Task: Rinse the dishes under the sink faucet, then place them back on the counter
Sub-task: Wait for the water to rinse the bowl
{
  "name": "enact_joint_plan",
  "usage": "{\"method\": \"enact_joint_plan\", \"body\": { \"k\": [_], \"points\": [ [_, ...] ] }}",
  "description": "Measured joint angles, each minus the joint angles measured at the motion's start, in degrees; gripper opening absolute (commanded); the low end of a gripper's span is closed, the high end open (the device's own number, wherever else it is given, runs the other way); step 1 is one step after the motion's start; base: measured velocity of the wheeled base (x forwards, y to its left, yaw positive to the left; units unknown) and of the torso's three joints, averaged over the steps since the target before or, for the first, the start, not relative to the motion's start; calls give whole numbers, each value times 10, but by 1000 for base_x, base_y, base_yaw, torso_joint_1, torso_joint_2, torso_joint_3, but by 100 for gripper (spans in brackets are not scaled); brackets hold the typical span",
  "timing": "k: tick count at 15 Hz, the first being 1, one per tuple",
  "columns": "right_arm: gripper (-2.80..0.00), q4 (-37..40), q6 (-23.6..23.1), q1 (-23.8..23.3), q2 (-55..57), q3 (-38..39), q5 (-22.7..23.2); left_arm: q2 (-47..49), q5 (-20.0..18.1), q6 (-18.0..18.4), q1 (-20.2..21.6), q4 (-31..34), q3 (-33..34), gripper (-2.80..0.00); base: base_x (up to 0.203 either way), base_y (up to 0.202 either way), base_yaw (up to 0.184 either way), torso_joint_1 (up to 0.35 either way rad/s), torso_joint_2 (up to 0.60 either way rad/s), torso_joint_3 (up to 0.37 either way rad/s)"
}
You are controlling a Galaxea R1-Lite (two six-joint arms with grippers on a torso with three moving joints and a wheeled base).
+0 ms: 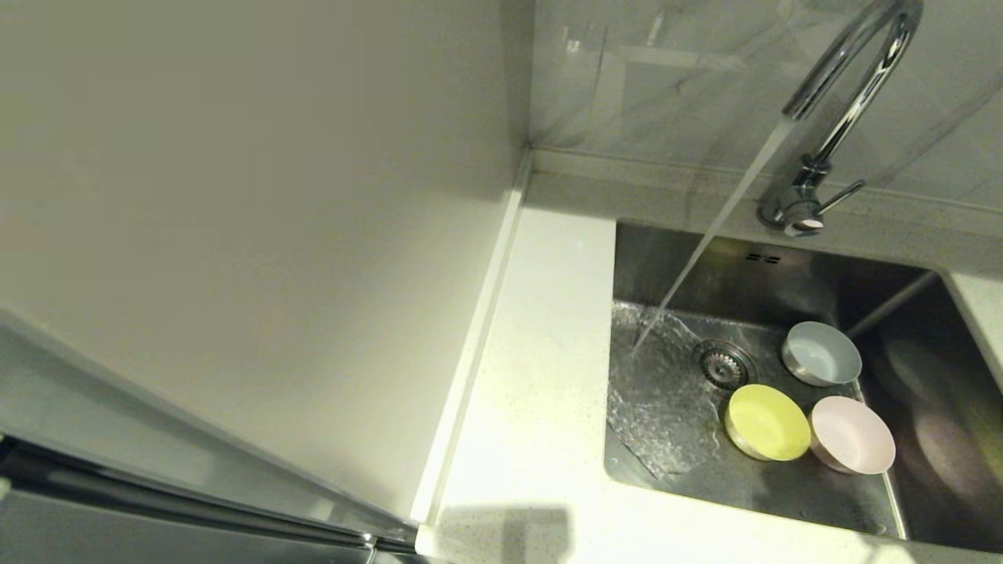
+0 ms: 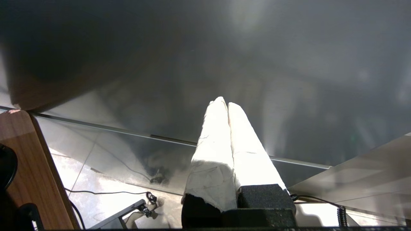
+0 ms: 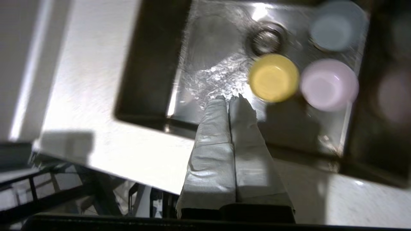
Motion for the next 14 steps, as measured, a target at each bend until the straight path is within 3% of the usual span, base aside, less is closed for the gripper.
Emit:
{"method": "enact_joint_plan", "body": {
  "k": [5, 9, 14],
  "points": [
    [-280, -191, -72, 72, -147, 192, -16, 0, 0, 0, 0, 0, 0, -280, 0, 0, 0, 0, 0, 0],
    [-280, -222, -83, 97, -238, 313, -40, 0, 0, 0, 0, 0, 0, -280, 0, 0, 0, 0, 0, 0],
    [-280, -266, -77, 117, -280, 419, -139, 0, 0, 0, 0, 0, 0, -280, 0, 0, 0, 0, 0, 0]
  ]
}}
